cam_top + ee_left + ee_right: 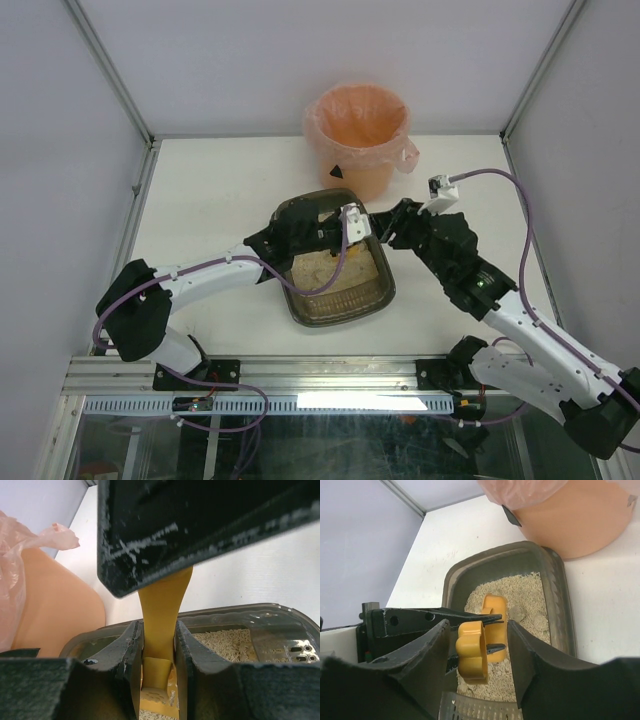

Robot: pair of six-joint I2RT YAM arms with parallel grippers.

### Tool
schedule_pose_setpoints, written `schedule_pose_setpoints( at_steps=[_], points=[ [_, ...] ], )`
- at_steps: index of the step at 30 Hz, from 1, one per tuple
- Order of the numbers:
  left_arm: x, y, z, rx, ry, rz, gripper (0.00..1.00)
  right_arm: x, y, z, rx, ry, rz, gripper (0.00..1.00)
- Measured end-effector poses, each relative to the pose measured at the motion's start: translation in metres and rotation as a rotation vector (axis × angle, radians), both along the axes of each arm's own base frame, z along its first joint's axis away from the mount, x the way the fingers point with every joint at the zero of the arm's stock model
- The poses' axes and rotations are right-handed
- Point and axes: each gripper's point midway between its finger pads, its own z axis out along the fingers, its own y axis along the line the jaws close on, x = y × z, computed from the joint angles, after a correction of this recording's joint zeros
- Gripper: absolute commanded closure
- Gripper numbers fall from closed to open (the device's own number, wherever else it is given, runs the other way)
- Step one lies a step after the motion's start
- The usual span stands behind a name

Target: Clean the litter box

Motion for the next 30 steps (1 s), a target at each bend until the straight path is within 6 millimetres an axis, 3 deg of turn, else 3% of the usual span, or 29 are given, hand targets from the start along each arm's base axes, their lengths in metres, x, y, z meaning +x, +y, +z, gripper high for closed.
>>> schedule_pose_setpoints(
  at_steps=[11, 20, 23, 26, 28, 30],
  points=[
    [0.01, 0.002, 0.01, -0.028, 0.017, 0.07, 1.0, 0.012, 0.017, -0.013, -0.072, -0.041, -0.038, 0.61],
    [0.013, 0.003, 0.01, -0.029, 0.022, 0.092, 0.98, 0.014, 0.018, -0.015, -0.093, -0.054, -0.057, 0.86],
    [0.013, 0.003, 0.011, -0.031, 0.022, 0.092, 0.74, 0.015, 0.019, -0.015, -0.094, -0.059, -0.057, 0.98],
    [0.013, 0.003, 0.011, -0.033, 0.023, 0.093, 0.29, 0.015, 0.019, -0.014, -0.095, -0.061, -0.056, 1.0],
    [0.013, 0.003, 0.012, -0.037, 0.021, 0.093, 0.17, 0.015, 0.018, -0.015, -0.1, -0.065, -0.062, 1.0],
    [0.013, 0.004, 0.015, -0.042, 0.018, 0.094, 0.11, 0.016, 0.016, -0.016, -0.105, -0.066, -0.066, 1.0]
  ],
)
